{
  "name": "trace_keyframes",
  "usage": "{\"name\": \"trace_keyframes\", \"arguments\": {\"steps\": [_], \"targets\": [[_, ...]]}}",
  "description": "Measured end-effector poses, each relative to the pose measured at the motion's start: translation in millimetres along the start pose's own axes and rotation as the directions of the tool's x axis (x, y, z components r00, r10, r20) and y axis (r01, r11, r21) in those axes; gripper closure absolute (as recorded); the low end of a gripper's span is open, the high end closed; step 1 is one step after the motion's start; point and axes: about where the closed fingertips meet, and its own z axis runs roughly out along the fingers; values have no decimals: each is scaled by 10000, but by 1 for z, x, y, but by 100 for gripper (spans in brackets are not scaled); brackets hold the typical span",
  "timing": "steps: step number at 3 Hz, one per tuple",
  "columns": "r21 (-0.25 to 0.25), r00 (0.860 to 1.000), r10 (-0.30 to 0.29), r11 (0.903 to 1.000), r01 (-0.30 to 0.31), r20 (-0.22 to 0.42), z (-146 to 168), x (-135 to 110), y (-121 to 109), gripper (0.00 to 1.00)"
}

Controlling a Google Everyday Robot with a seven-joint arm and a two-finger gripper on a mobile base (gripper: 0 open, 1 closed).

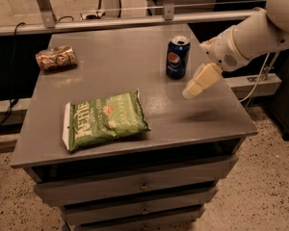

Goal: Knock pepsi can over

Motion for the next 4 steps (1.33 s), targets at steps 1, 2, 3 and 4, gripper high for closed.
{"name": "trace_keyframes", "arguments": {"steps": [1,2,3,4], "targets": [[74,9942,692,9975,-700,823,24,-10,-15,0],[11,9802,1239,9921,-1256,1545,44,-24,-24,0],[-135,9644,1540,9879,-1547,2151,52,-42,-20,0],[-319,9422,1741,9845,-1722,2863,50,-75,-7,0]]}}
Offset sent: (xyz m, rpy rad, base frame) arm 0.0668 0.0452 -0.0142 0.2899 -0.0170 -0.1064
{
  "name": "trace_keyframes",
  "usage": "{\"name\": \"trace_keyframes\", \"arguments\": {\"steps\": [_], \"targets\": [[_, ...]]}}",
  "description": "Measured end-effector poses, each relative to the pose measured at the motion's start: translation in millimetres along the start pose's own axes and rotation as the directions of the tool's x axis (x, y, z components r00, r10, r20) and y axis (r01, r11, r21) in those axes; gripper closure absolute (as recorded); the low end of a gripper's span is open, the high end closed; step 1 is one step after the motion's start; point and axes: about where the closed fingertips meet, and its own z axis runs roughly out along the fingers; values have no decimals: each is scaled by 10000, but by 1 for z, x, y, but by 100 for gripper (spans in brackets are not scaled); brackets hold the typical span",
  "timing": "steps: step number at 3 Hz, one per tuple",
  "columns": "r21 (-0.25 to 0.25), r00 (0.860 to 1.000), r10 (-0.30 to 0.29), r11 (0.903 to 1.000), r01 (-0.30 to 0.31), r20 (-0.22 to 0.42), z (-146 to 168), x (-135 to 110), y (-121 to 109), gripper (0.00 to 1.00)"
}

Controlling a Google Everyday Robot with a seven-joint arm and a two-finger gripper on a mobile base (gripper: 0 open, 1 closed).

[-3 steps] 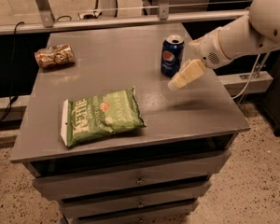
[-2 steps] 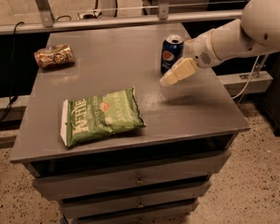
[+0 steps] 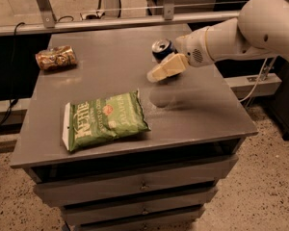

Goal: Knock pepsi can over

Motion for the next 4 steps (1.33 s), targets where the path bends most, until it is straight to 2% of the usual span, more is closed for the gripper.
{"name": "trace_keyframes", "arguments": {"steps": [1,2,3,4], "targets": [[-338,9971,167,9993,-142,747,3,-33,25,0],[-483,9951,388,9982,-345,913,8,-41,35,0],[-641,9944,424,9973,-363,967,5,-28,28,0],[-883,9942,178,9961,-84,1058,-12,2,3,0]]}}
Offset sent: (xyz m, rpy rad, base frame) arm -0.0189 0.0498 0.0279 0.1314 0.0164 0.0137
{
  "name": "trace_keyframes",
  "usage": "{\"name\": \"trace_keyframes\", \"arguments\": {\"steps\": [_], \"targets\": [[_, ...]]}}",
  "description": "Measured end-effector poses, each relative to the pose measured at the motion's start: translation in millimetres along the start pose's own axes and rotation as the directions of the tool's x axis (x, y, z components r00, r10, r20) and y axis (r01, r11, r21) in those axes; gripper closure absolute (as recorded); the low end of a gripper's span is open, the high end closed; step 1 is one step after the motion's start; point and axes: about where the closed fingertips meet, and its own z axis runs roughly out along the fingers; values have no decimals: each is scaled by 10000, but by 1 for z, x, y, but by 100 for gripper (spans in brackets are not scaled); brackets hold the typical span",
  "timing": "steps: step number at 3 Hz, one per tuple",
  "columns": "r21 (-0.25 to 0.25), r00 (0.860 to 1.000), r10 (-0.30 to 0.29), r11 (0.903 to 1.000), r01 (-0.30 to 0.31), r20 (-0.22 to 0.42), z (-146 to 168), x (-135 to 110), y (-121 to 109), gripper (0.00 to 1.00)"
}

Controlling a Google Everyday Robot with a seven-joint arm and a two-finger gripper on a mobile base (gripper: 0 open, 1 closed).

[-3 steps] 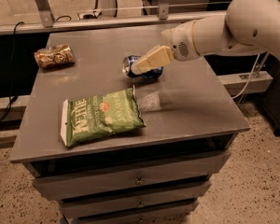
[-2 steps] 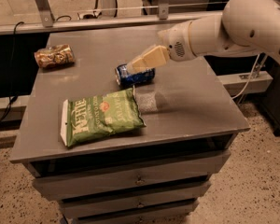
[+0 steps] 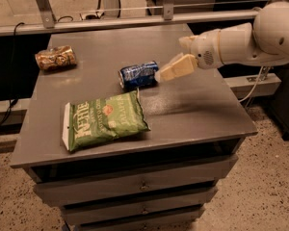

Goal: Knock pepsi can over

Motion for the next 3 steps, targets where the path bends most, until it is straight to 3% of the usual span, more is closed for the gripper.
{"name": "trace_keyframes", "arguments": {"steps": [1,2,3], "targets": [[-36,9973,-737,9973,737,-36,-32,13,-27,0],[130,9864,-1644,9863,1644,13,-69,2,-45,0],[167,9842,-1766,9842,1764,90,-72,-5,-46,0]]}}
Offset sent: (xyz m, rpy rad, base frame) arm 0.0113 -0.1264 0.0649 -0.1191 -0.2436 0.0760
